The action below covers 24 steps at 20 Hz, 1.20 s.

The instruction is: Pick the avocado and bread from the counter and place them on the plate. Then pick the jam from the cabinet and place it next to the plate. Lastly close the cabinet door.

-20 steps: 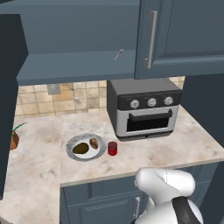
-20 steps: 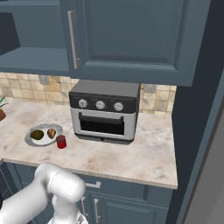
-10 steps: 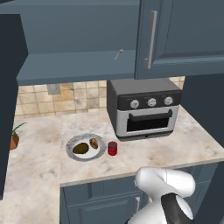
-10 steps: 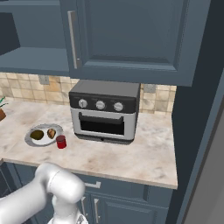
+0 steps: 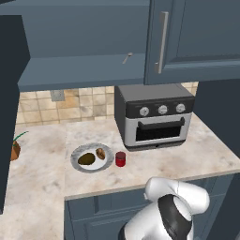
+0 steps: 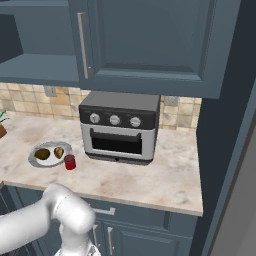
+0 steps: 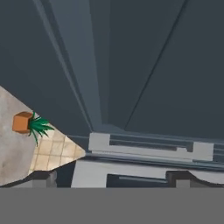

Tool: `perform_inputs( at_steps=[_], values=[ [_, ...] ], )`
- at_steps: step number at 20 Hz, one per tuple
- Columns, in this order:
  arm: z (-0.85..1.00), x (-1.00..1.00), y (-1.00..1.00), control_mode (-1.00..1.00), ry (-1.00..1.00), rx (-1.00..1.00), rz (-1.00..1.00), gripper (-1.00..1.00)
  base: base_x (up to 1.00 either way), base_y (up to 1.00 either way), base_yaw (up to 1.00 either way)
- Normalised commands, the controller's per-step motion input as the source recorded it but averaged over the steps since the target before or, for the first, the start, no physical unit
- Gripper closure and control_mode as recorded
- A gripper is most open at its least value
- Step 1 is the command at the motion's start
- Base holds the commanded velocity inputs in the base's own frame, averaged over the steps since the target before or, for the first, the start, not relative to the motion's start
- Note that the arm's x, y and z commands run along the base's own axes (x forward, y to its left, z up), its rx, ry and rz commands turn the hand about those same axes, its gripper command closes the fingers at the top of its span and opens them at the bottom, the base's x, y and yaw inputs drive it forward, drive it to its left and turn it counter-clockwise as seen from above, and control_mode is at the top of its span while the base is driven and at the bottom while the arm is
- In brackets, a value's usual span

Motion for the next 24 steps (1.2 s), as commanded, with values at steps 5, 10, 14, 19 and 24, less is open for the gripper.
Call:
perform_inputs(
  at_steps=[5,10,14,19,24],
  values=[
    [0.00,0.03,0.12,-1.00,0.04,0.00,-0.01,-1.00,0.00,0.00,0.00],
    [0.01,0.13,0.01,-1.00,0.09,-0.02,0.00,-1.00,0.00,0.00,0.00],
    [0.03,0.20,0.00,-1.00,0.14,0.00,0.00,-1.00,0.00,0.00,0.00],
    [0.01,0.17,0.05,-1.00,0.10,0.00,0.00,-1.00,0.00,0.00,0.00],
    [0.00,0.10,0.05,-1.00,0.07,0.00,0.00,-1.00,0.00,0.00,0.00]
  ],
)
